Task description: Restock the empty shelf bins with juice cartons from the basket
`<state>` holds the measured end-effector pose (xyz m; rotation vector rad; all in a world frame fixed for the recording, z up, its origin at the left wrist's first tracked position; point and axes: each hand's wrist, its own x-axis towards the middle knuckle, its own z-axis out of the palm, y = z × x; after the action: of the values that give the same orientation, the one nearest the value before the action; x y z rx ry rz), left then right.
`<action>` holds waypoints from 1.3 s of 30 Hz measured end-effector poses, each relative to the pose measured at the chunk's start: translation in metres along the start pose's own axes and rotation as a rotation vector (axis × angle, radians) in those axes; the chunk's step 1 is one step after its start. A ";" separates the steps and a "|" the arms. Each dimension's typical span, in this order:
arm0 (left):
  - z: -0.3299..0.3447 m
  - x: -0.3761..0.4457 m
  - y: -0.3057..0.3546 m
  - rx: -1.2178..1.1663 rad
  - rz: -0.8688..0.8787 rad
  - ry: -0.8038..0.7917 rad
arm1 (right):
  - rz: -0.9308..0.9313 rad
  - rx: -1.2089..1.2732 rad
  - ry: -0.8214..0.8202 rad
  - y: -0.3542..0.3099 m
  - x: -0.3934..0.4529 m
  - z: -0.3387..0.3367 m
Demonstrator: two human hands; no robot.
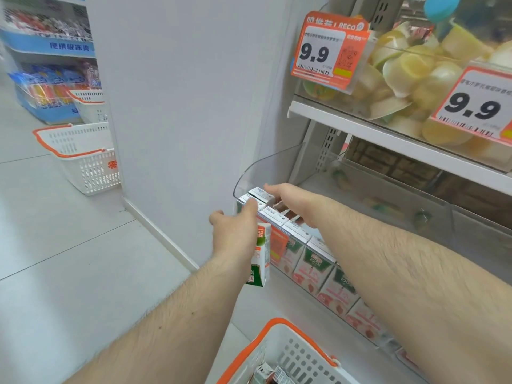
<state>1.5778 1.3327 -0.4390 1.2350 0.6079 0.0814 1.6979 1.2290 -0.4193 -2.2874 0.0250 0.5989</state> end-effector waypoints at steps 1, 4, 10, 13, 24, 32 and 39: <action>-0.001 -0.001 0.001 -0.035 0.019 0.012 | -0.063 -0.051 0.116 0.000 -0.007 -0.001; -0.002 -0.011 0.005 -0.098 0.028 -0.040 | -0.337 -0.011 0.474 0.005 -0.046 -0.003; 0.010 -0.043 -0.002 -0.419 -0.240 -0.400 | -0.623 0.413 0.662 0.052 -0.173 0.013; 0.021 -0.062 -0.007 -0.588 -0.385 -0.628 | -0.561 0.643 0.689 0.086 -0.209 0.021; 0.067 -0.129 -0.060 -0.166 -0.261 -0.715 | -0.334 0.765 0.649 0.161 -0.280 0.035; 0.076 -0.177 -0.086 0.192 -0.226 -0.919 | -0.257 0.748 0.647 0.206 -0.333 -0.002; 0.100 -0.217 -0.104 0.164 -0.171 -1.029 | -0.140 0.592 0.817 0.231 -0.356 -0.037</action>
<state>1.4154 1.1287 -0.4289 1.1919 -0.1896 -0.7225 1.3510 0.9817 -0.4006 -1.7796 0.3794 -0.4032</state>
